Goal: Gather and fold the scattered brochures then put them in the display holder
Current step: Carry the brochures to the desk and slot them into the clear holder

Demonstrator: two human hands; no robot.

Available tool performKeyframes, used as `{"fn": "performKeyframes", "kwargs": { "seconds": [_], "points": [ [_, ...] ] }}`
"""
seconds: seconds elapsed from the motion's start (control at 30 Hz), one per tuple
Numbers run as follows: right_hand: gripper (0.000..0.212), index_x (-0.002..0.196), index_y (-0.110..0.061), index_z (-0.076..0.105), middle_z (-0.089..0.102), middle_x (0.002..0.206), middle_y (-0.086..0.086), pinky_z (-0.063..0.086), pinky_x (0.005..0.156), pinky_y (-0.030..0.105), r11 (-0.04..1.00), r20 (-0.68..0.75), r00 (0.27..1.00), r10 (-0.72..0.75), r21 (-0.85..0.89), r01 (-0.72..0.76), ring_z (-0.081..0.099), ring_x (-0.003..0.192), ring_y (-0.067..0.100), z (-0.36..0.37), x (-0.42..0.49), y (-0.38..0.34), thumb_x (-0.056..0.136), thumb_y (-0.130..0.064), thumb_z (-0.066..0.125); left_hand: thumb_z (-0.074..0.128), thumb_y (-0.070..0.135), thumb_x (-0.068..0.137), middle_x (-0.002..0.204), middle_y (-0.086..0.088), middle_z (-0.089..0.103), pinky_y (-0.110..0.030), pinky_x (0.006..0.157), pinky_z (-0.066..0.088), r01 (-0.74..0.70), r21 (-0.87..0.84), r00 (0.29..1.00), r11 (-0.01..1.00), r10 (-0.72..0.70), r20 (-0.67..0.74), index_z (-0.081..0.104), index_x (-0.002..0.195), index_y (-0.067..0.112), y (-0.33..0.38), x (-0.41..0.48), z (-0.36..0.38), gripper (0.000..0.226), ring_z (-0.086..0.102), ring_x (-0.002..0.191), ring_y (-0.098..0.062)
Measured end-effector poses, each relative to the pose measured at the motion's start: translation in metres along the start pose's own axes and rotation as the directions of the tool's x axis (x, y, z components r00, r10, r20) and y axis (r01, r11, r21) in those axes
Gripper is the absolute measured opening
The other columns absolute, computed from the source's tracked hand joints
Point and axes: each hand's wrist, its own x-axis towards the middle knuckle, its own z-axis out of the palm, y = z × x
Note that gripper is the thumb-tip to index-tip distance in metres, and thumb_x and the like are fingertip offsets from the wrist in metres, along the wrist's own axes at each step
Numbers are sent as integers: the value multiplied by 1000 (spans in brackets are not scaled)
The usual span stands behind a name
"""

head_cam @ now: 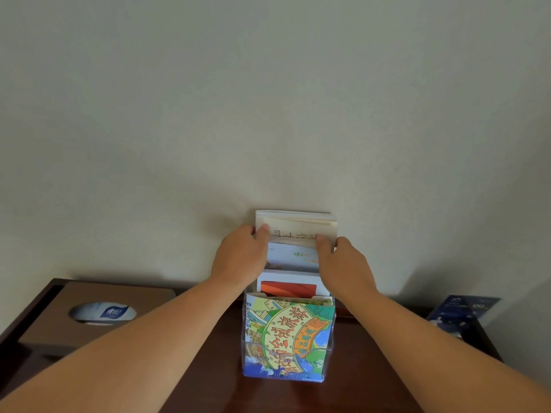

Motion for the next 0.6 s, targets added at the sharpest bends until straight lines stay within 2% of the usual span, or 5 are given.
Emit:
{"fn": "performKeyframes", "kwargs": {
  "seconds": [0.1,0.3,0.33,0.43,0.6],
  "points": [
    [31,104,-21,43,52,89,-4,35,51,21,1000,-4,1000,-7,27,8,51,70,6,1,-1,-1,101,-50,31,35,41,101,67,5,57,-22,48,32,-25,-23,1000,999,25,-7,51,70,22,1,-2,1,39,54,62,-8],
    [35,107,-21,44,55,93,-3,39,52,21,998,10,1000,6,56,-6,56,75,11,0,0,-2,101,-52,31,39,41,100,54,5,50,-25,47,30,-16,-60,1000,998,16,-2,48,60,19,3,-3,-1,47,49,52,-10],
    [38,111,-20,46,55,95,-2,39,52,21,998,11,1000,7,63,-7,57,77,12,1,-1,-1,100,-52,30,39,42,100,57,4,54,-26,49,34,-18,-60,1000,998,19,17,53,64,17,3,-4,-1,47,52,55,-13],
    [46,117,-17,48,55,97,-2,41,55,22,997,17,1000,4,79,-5,57,78,12,-1,-2,-1,100,-55,28,36,48,99,93,-7,65,-34,67,50,-12,-30,996,999,14,84,65,96,12,2,-4,1,46,63,80,-23],
    [45,123,-16,50,59,105,0,39,56,22,990,-10,999,51,134,-49,57,81,10,-7,-8,8,101,-50,30,34,51,98,97,-6,58,-32,64,36,12,-26,1000,1000,-12,7,57,99,14,-6,-12,-4,43,57,83,-20]
  ]
}}
